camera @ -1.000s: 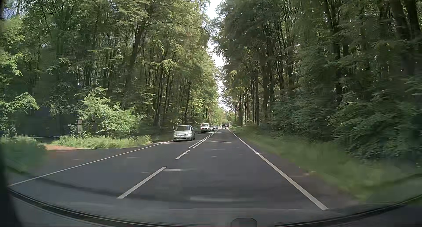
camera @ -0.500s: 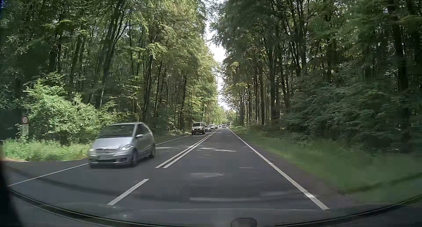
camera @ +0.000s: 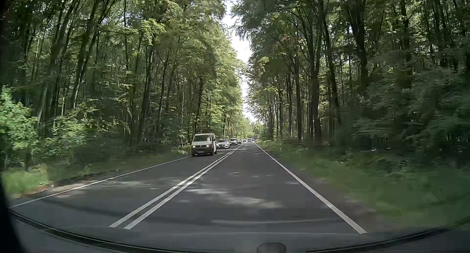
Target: Follow the waypoints while adhering to traffic rules and regulations
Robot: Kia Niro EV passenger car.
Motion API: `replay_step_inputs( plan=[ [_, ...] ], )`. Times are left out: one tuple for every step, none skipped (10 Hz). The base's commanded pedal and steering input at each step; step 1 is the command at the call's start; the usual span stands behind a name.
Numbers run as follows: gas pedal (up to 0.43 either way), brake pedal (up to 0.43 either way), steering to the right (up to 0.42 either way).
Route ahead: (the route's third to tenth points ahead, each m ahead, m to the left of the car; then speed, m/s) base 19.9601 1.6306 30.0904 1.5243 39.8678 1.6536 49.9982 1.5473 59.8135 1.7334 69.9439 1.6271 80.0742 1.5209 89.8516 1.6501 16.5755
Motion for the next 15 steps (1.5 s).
replay_step_inputs(
  plan=[
    [0.059, 0.037, -0.001],
    [0.059, 0.037, -0.001],
    [0.059, 0.037, -0.001],
    [0.059, 0.030, -0.001],
    [0.059, 0.037, -0.001],
    [0.059, 0.037, 0.000],
    [0.059, 0.037, 0.000],
    [0.059, 0.037, 0.000],
    [0.059, 0.037, 0.000],
    [0.059, 0.030, 0.000],
    [0.059, 0.037, 0.000],
    [0.059, 0.030, 0.000],
    [0.059, 0.037, 0.000],
    [0.059, 0.037, 0.000],
    [0.059, 0.037, 0.000]
  ],
)
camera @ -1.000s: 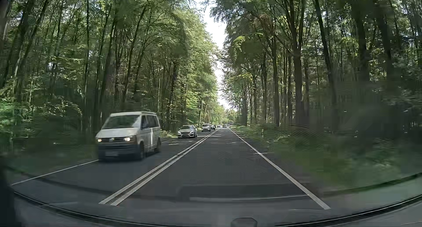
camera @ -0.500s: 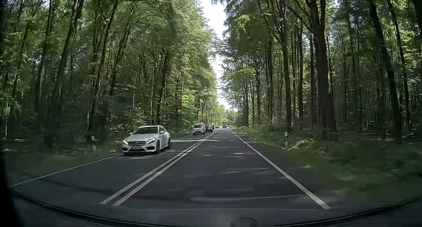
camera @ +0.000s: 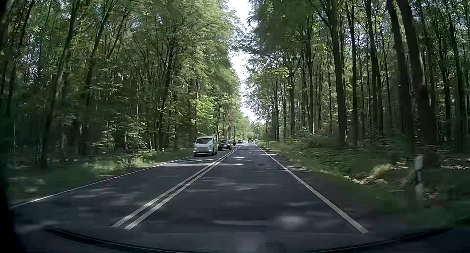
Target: Follow the waypoints while adhering to traffic rules and regulations
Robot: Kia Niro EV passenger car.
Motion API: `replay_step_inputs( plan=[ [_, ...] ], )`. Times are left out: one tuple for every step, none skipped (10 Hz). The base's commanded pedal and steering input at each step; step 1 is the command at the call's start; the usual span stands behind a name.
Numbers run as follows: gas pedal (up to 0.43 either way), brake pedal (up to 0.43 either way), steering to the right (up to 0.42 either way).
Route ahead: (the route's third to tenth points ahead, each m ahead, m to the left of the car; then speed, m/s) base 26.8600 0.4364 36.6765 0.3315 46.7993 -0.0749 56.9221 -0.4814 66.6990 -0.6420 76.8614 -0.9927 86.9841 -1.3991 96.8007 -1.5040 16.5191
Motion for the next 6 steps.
replay_step_inputs(
  plan=[
    [0.059, 0.030, 0.000],
    [0.059, 0.037, 0.000],
    [0.059, 0.030, 0.000],
    [0.059, 0.037, 0.000],
    [0.059, 0.037, 0.000],
    [0.059, 0.037, 0.000]
  ],
)
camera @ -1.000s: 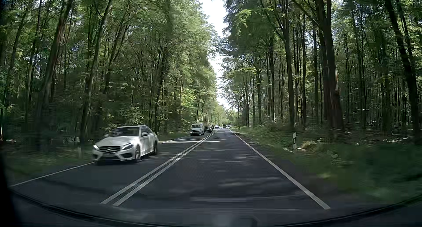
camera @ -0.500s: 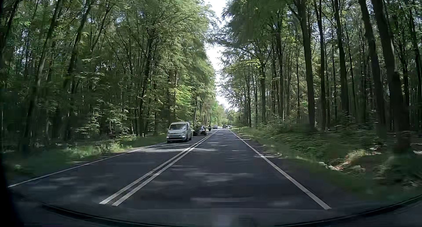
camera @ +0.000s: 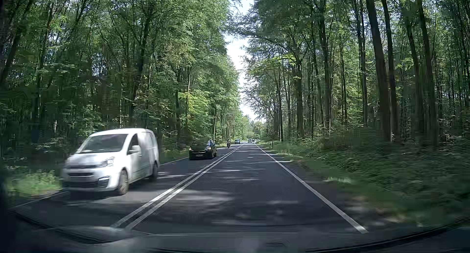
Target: Follow the waypoints while adhering to traffic rules and regulations
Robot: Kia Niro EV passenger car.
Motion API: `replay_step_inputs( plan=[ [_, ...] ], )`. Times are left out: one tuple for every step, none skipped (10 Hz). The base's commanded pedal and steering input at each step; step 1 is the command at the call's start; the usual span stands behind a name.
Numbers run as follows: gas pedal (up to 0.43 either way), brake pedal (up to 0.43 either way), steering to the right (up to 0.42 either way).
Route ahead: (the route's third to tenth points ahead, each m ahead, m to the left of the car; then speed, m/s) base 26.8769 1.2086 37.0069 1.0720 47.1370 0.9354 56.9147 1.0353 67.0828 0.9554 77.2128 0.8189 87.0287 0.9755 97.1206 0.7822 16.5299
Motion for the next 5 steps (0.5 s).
replay_step_inputs(
  plan=[
    [0.059, 0.037, -0.001],
    [0.059, 0.037, 0.000],
    [0.059, 0.030, 0.000],
    [0.059, 0.037, 0.000],
    [0.059, 0.030, 0.000]
  ],
)
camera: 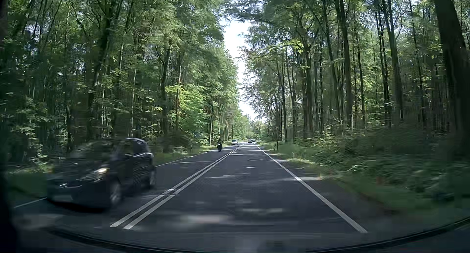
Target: Follow the waypoints while adhering to traffic rules and regulations
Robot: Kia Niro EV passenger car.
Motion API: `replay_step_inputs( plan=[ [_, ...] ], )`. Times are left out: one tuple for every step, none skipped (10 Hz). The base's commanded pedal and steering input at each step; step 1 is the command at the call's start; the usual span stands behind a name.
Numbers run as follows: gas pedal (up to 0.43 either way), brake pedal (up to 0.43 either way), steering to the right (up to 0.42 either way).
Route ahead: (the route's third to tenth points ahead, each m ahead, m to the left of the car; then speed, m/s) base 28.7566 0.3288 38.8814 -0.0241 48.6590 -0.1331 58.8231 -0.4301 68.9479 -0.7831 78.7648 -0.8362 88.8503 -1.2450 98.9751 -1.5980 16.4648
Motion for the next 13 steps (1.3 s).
replay_step_inputs(
  plan=[
    [0.059, 0.037, 0.000],
    [0.059, 0.030, 0.000],
    [0.059, 0.037, -0.001],
    [0.059, 0.037, -0.001],
    [0.059, 0.030, 0.000],
    [0.059, 0.037, -0.001],
    [0.059, 0.030, 0.000],
    [0.059, 0.037, 0.000],
    [0.059, 0.037, -0.001],
    [0.059, 0.037, 0.000],
    [0.059, 0.037, -0.001],
    [0.067, 0.037, -0.002],
    [0.067, 0.037, -0.002]
  ],
)
